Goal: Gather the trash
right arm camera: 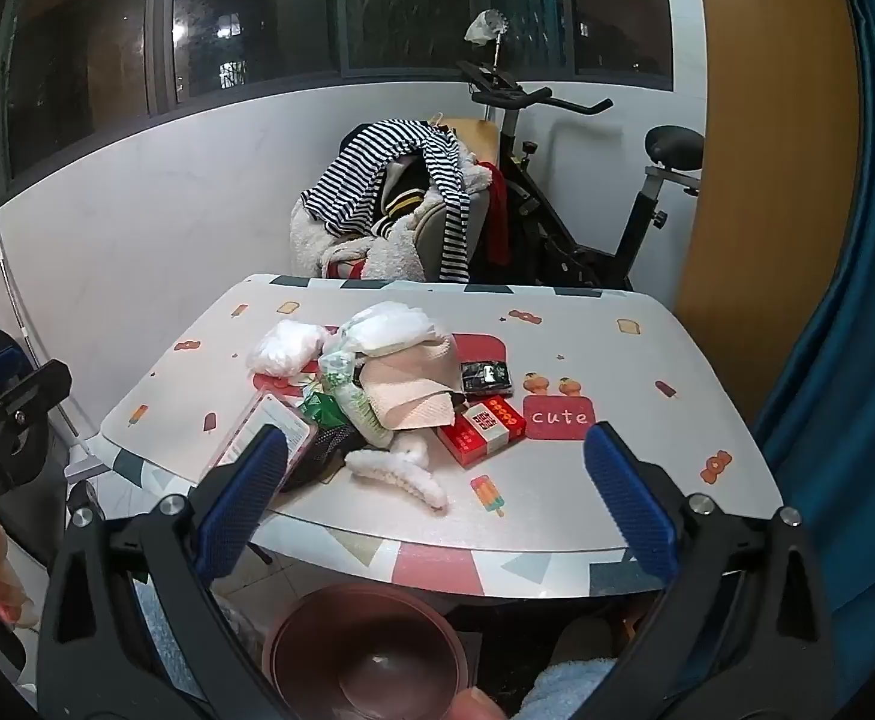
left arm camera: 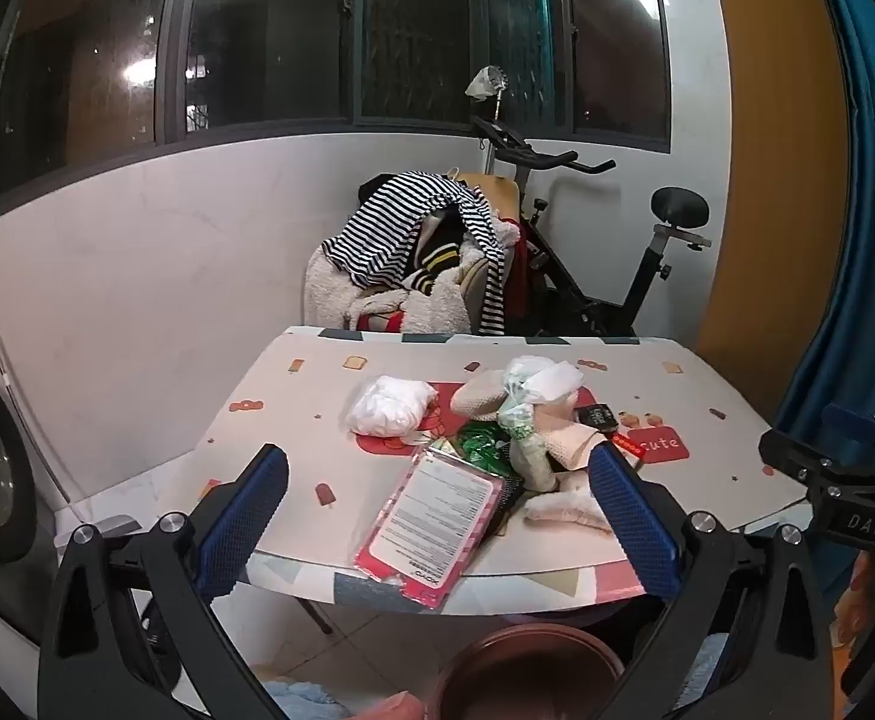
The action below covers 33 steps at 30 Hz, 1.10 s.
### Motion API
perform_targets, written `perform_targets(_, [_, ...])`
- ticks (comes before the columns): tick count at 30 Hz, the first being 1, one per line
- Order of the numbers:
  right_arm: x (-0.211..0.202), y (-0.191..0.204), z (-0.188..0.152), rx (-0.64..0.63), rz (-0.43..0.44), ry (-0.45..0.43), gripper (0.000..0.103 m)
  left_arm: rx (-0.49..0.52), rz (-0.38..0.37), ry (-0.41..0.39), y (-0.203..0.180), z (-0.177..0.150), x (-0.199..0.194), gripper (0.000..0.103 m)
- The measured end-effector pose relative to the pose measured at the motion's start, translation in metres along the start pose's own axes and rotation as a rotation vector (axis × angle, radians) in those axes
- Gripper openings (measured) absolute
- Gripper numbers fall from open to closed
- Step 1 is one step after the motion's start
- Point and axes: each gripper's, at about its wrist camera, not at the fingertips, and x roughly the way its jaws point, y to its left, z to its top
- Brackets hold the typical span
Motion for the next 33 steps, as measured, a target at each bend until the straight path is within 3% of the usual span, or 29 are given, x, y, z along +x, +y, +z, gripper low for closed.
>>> perform_targets(7, [0.000,0.000,-0.002,0.003,0.003,0.006,0.098,0.038,0.031,0.001,-0.007,0.001,0.004,0.098])
perform_targets(13, [-0.004,0.003,0.000,-0.029,0.002,0.006,0.097,0.020,0.018,-0.024,0.006,-0.012,-0.006,0.098])
perform_targets(33, [0.000,-0.005,0.000,-0.019,-0.008,0.008,0.097,0.047,0.032,-0.015,-0.001,-0.007,-0.004,0.098])
